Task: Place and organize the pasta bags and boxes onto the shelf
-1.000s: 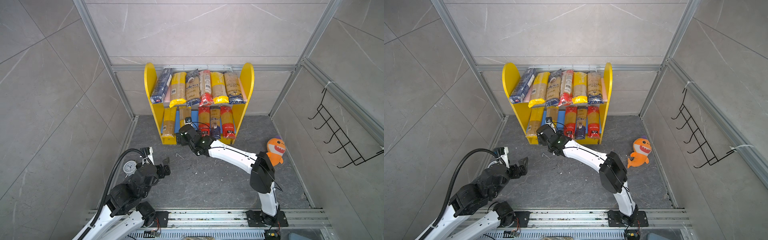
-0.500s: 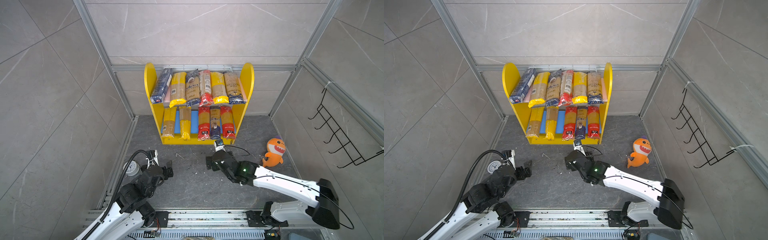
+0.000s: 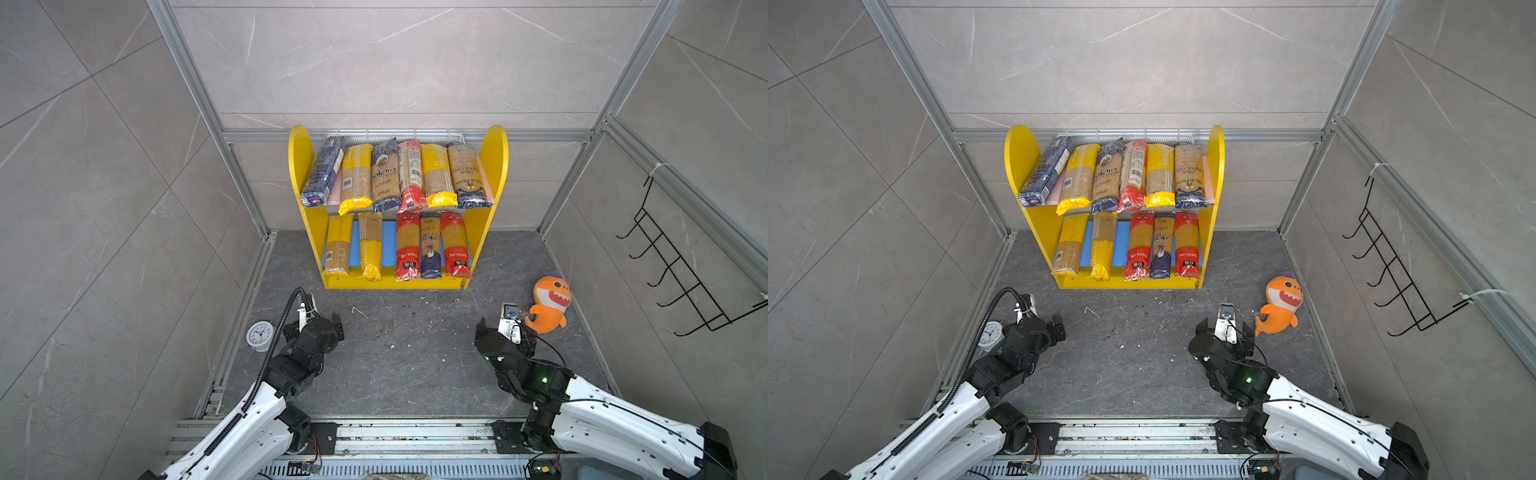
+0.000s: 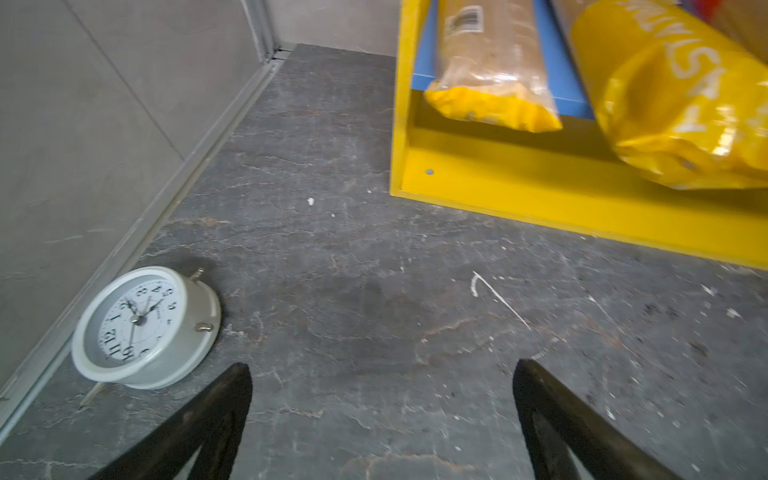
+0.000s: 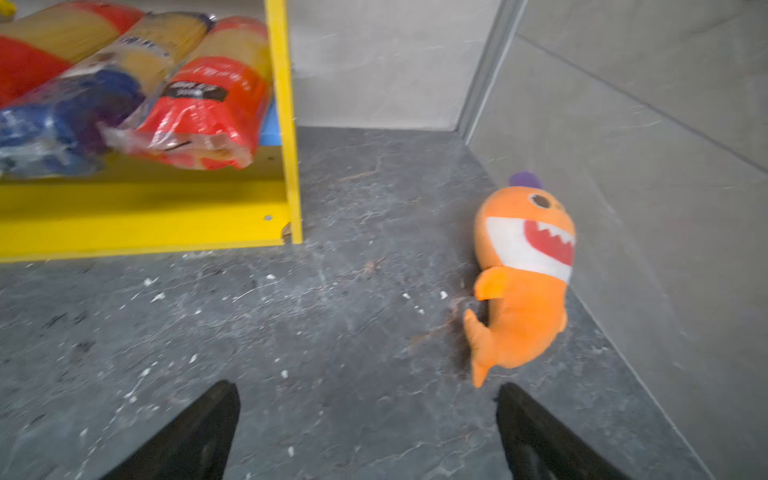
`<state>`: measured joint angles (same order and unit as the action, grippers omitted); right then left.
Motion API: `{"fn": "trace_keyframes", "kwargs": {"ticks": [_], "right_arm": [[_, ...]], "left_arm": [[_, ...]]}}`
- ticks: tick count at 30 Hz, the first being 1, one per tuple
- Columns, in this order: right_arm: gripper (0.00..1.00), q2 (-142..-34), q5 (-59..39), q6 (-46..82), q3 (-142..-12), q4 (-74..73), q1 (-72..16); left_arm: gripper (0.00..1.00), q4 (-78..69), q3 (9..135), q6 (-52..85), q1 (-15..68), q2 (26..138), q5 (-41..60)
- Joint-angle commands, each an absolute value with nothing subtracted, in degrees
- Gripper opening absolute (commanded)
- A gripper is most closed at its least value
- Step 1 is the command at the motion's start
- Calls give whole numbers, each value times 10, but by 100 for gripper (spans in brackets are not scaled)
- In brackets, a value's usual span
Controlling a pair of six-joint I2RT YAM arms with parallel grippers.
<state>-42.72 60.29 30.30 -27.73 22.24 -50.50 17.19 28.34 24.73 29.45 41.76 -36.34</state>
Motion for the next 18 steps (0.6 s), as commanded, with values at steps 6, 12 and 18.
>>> {"fn": "trace_keyframes", "kwargs": {"ticks": [6, 12, 18], "right_arm": [[100, -404, 552, 239, -229, 112, -332], [100, -474, 492, 211, -230, 19, -224], [100, -579, 429, 198, -218, -108, -144]], "left_arm": [[100, -60, 226, 138, 187, 468, -329], [100, -131, 212, 100, 144, 517, -309], [100, -231, 195, 94, 84, 563, -248]]}}
